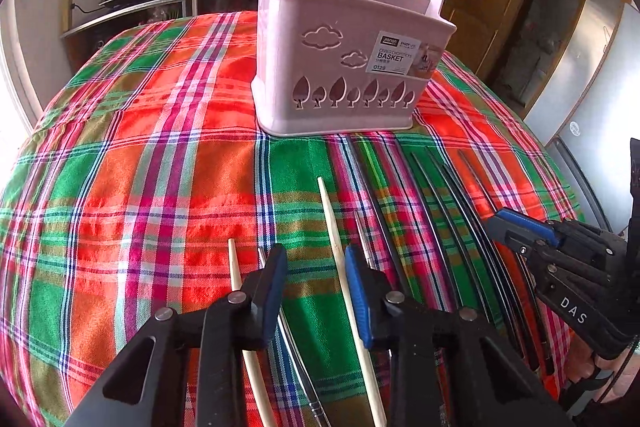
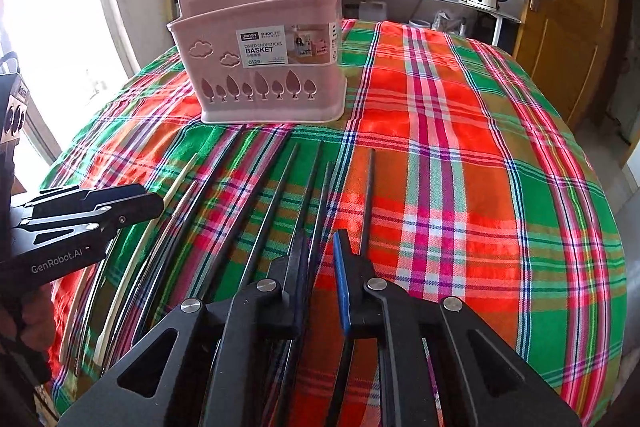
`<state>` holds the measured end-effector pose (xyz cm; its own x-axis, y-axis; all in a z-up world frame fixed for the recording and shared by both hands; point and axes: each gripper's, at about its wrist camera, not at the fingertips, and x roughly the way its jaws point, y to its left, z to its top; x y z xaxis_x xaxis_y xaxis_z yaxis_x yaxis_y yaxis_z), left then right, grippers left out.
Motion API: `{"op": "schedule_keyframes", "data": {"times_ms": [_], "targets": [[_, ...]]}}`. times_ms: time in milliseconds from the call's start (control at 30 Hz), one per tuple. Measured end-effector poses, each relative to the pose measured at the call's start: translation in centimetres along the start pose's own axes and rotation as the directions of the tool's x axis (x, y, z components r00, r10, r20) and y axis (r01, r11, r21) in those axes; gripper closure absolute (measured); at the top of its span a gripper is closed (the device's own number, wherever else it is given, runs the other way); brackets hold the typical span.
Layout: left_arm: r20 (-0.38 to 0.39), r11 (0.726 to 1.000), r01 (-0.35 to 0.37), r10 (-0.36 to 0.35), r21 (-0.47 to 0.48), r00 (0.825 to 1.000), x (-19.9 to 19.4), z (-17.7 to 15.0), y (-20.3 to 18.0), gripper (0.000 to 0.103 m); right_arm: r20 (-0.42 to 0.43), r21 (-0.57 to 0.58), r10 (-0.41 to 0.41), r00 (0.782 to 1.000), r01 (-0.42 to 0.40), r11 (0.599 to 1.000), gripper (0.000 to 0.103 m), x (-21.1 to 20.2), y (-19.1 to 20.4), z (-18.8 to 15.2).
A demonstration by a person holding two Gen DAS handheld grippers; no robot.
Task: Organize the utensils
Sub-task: 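Lower the left gripper and grasp a light wooden chopstick, then lift the wooden chopstick and drop it into the pink basket with left gripper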
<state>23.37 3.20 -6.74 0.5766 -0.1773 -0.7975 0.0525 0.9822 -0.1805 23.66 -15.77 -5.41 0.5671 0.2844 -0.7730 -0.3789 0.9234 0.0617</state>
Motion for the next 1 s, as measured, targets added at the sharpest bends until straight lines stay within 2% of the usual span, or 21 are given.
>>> {"op": "schedule_keyframes", "data": {"times_ms": [300, 567, 633, 733, 767, 1000], "targets": [[-0.03, 1.0, -0.013, 0.014, 0.027, 0.999, 1.0, 1.6, -0.8, 0.073, -0.04, -0.006, 0.009, 0.999, -0.009, 1.0, 0.09, 1.7, -0.2, 1.2], [-0.055, 0.996, -0.052, 0.056, 0.075, 0.997, 2.3, 3.3, -1.4, 0.074, -0.079, 0.002, 0.014, 0.997, -0.014, 1.0, 0.09, 2.9, -0.6, 2.7], [-0.054, 0.993, -0.072, 0.077, 0.095, 0.996, 2.5, 3.5, -1.8, 0.077, -0.087, -0.002, 0.014, 0.996, -0.014, 1.0, 0.09, 3.2, -0.7, 3.1], [-0.044, 0.988, -0.099, 0.104, 0.116, 0.994, 2.7, 3.8, -1.9, 0.093, -0.091, -0.012, 0.01, 0.996, -0.011, 1.0, 0.092, 3.5, -0.7, 3.5], [-0.044, 0.989, -0.098, 0.103, 0.113, 0.994, 2.7, 3.8, -1.8, 0.096, -0.092, -0.012, 0.009, 0.996, -0.01, 1.0, 0.096, 3.7, -0.9, 3.7], [-0.015, 0.995, -0.039, 0.04, 0.09, 0.999, 0.4, 4.0, -1.9, 0.098, -0.059, 0.015, 0.052, 0.997, -0.051, 0.999, 0.097, 1.9, -1.3, 3.9]]}}
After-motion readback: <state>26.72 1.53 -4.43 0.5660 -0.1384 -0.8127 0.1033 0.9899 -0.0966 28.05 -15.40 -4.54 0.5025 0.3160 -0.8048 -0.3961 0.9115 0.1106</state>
